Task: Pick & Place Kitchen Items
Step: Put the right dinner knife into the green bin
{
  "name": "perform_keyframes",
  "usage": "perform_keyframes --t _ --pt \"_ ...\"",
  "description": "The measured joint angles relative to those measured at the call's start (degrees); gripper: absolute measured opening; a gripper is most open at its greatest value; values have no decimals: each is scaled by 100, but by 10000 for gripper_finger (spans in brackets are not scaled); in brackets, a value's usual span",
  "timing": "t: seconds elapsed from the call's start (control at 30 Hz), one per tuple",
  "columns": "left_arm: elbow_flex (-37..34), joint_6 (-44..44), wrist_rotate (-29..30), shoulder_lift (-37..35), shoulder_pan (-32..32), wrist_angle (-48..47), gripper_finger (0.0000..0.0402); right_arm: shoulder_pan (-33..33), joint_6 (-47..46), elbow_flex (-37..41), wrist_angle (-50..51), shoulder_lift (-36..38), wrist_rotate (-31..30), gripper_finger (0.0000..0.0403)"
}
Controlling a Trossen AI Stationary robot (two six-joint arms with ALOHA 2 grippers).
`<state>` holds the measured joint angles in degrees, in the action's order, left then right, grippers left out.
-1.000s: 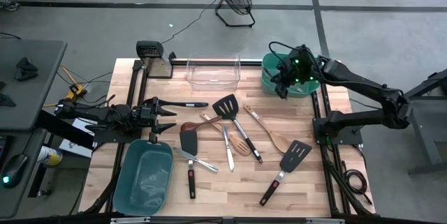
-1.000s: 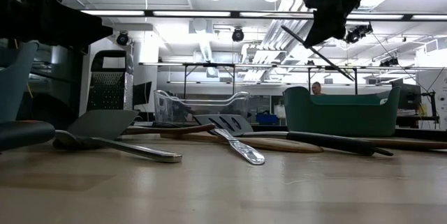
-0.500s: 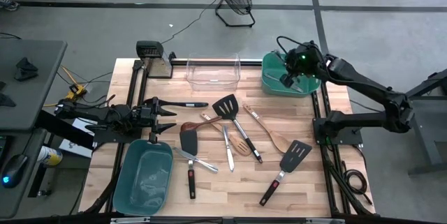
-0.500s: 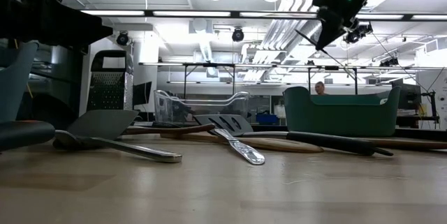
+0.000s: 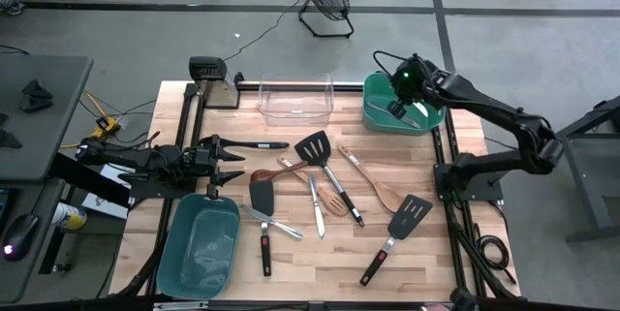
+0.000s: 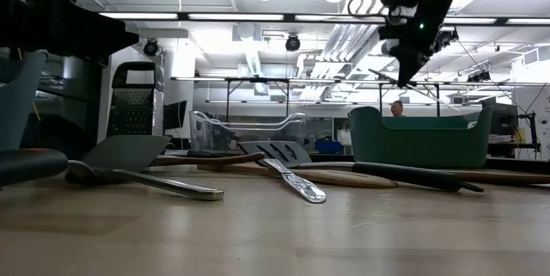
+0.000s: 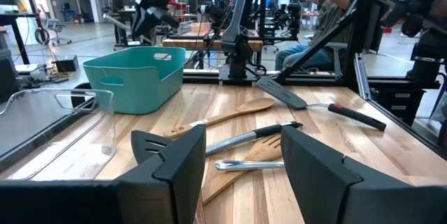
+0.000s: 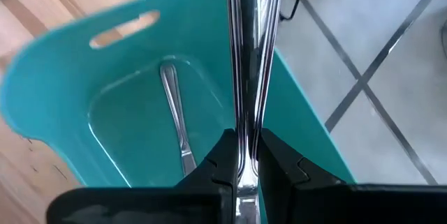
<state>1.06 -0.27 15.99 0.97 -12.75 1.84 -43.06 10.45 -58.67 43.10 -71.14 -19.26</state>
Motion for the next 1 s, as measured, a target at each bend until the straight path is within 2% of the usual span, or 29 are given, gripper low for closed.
perform_keyframes --t 0.23,0.43,0.77,1.0 --pt "0 0 1 0 -2 0 184 -208 33 0 0 -544 20 26" --pt "0 0 2 0 -2 1 184 -398 183 -28 -9 -877 341 26" --pt "0 0 0 0 -1 -1 184 -637 183 -1054 1013 -1842 953 26" --pt "0 1 0 1 -2 -1 184 -705 513 -1126 1280 -2229 1368 26"
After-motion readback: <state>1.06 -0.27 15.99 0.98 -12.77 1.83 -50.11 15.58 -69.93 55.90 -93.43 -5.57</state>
